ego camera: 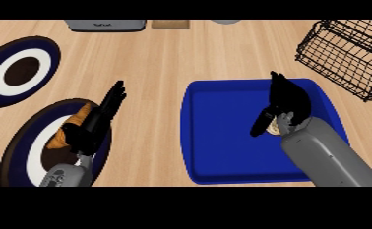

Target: Pick the cupcake from the tray and place it in the tiered basket

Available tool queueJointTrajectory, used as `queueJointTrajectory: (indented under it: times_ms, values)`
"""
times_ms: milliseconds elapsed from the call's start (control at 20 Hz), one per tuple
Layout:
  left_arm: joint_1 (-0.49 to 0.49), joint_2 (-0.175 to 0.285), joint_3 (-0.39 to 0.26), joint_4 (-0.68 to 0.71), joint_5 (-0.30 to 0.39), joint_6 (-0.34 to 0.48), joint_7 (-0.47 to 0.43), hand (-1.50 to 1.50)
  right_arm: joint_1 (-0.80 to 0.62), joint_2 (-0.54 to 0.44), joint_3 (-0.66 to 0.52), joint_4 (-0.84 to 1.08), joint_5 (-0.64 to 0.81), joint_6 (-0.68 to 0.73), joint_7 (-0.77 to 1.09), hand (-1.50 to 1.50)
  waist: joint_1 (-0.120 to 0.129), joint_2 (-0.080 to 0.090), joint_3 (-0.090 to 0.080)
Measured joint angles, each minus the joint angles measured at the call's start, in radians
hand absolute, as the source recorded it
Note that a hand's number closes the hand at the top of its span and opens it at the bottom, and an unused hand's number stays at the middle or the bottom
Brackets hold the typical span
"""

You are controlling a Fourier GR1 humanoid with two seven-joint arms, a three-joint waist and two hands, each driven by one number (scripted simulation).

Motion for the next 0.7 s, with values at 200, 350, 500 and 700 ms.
queueJointTrajectory:
  times_ms: [200, 350, 500, 700]
  values:
    - [-0.017, -0.013, 0.007, 0.029, -0.010, 0.008, -0.013, 0.00, 0.043, 0.006, -0.029, 0.013, 0.032, -0.006, -0.017, -1.50, -0.003, 0.001, 0.000]
    - [-0.024, -0.006, 0.016, 0.020, -0.002, -0.005, 0.002, 0.00, 0.093, 0.017, -0.043, 0.010, 0.061, -0.015, -0.028, -1.50, -0.003, 0.001, 0.000]
    - [-0.021, -0.009, 0.017, 0.020, -0.007, -0.010, -0.005, 0.00, 0.130, 0.029, -0.060, 0.008, 0.086, -0.019, -0.042, -1.50, -0.001, 0.001, 0.000]
    - [-0.007, -0.013, 0.015, -0.003, -0.012, -0.013, 0.009, 0.00, 0.163, 0.044, -0.089, 0.022, 0.112, -0.018, -0.065, -1.50, 0.002, 0.001, 0.001]
